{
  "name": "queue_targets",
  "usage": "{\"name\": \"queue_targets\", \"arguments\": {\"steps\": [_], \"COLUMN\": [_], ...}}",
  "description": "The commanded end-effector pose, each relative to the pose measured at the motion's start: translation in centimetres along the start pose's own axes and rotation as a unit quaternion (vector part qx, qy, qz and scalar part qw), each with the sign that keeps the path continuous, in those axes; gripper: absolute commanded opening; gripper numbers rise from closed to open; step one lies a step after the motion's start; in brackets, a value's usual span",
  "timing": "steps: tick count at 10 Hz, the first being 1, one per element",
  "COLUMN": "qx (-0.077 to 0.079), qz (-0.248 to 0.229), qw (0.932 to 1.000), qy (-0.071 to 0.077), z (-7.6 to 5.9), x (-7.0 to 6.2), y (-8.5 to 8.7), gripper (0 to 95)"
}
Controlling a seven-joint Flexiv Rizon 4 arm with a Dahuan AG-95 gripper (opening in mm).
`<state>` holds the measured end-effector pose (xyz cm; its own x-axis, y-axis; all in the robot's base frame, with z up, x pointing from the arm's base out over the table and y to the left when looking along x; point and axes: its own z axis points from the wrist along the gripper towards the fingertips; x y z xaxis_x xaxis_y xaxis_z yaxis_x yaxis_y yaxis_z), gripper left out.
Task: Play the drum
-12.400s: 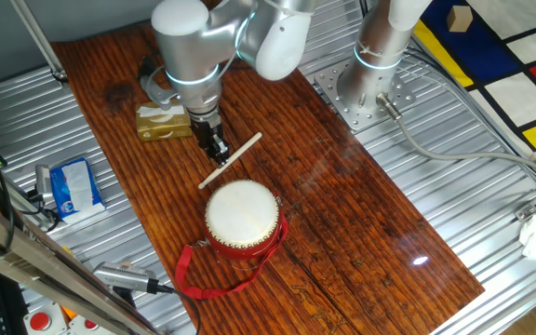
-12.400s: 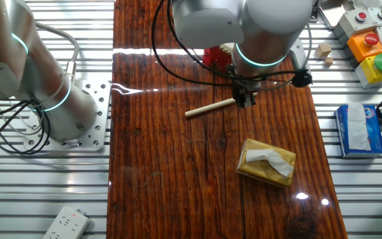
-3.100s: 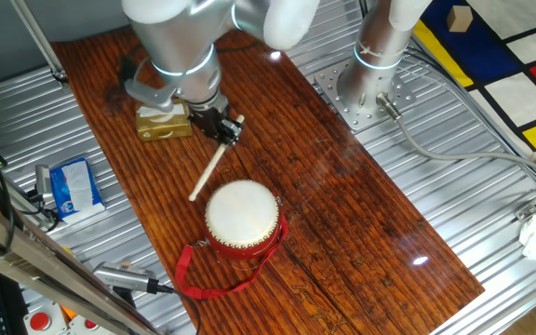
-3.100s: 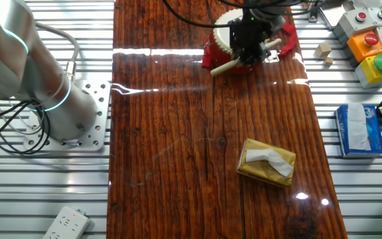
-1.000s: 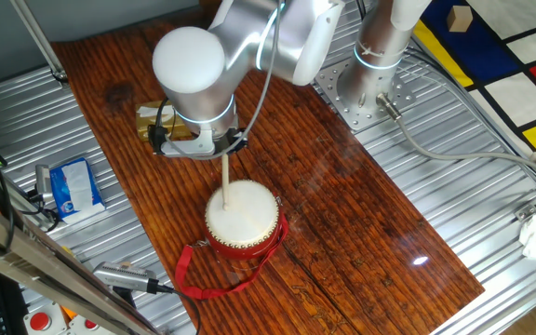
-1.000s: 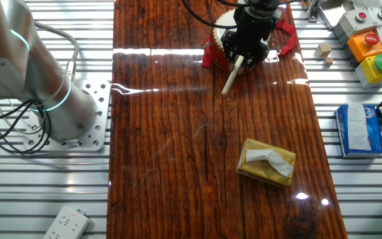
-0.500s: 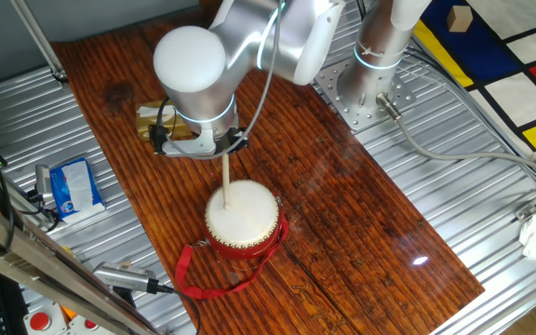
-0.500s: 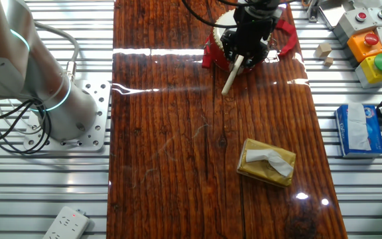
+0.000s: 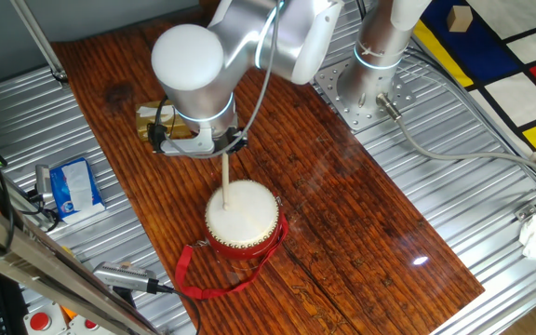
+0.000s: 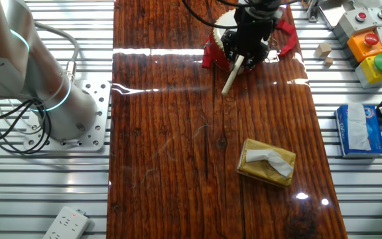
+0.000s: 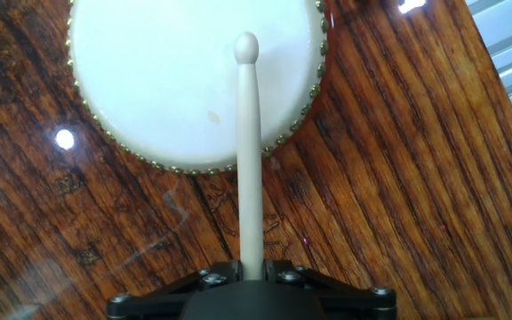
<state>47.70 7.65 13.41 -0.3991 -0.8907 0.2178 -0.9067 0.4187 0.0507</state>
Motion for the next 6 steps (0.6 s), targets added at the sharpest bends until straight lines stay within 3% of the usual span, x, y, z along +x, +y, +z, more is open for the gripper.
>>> {"name": "queue_targets", "arguments": {"steps": [1,6], "qx": [-0.001,0.0], "qz": [0.0,-0.001], "qw": [1.0,1.0], "qy": [-0.002,-0.002], "z": [0.02,0.01], "x": [0.0,0.01], "y": [-0.05,-0.05], "gripper": [0.0,0.0]}}
